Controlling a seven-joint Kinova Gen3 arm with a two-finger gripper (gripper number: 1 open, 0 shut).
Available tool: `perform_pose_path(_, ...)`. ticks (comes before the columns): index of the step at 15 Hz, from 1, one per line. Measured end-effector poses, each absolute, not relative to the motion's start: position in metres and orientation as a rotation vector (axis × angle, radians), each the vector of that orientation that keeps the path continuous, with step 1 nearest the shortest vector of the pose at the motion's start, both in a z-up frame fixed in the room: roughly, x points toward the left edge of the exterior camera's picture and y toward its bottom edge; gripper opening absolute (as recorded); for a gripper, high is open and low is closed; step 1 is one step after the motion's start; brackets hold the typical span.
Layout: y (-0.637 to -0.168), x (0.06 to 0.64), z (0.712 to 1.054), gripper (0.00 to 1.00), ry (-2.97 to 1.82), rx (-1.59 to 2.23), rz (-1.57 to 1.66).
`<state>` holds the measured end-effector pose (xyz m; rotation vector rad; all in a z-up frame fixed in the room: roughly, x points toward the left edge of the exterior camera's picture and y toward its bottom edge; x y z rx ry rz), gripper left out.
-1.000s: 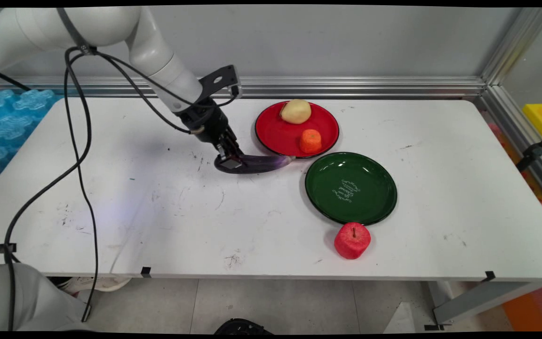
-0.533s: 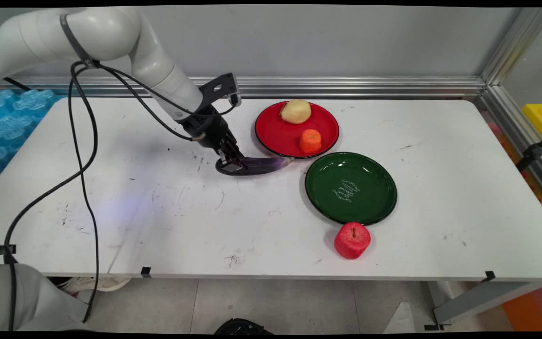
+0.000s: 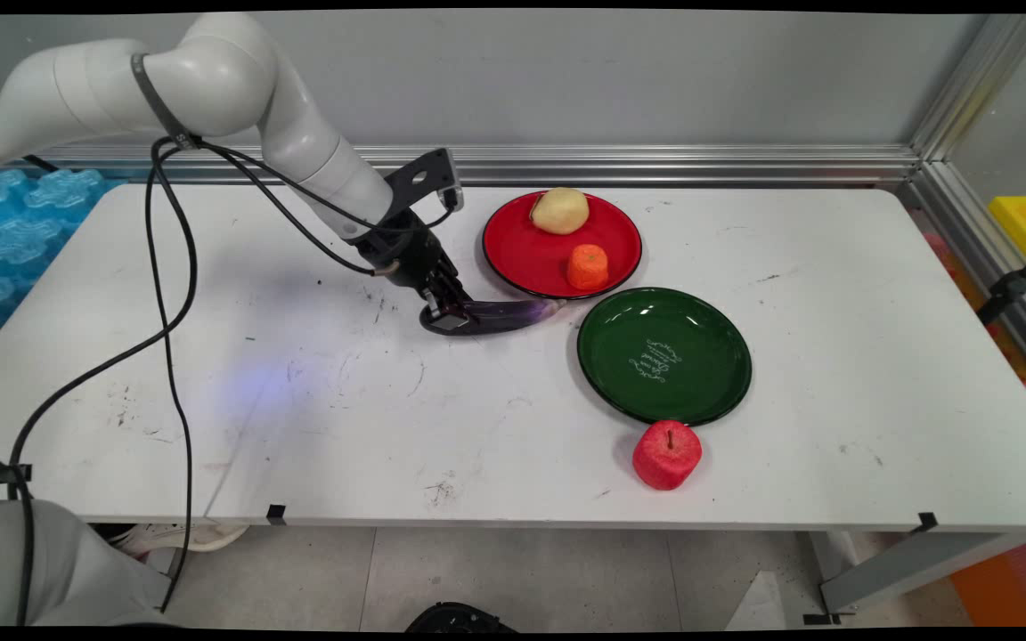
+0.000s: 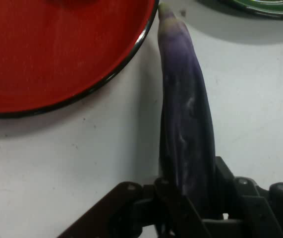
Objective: Place the picked object on the table
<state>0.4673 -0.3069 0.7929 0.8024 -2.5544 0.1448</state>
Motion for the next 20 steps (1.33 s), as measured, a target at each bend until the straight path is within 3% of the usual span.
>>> perform_pose_path(13,-0.314,0.464,0.775,0.0,-2.528,0.783,0.164)
perform_pose_path(14,-0.315,0.465,0.774,1.0,-2.528,0.782,0.166)
perform_pose_path(20,-0.318,0.465,0.772,1.0,-2.528,0.783,0.175)
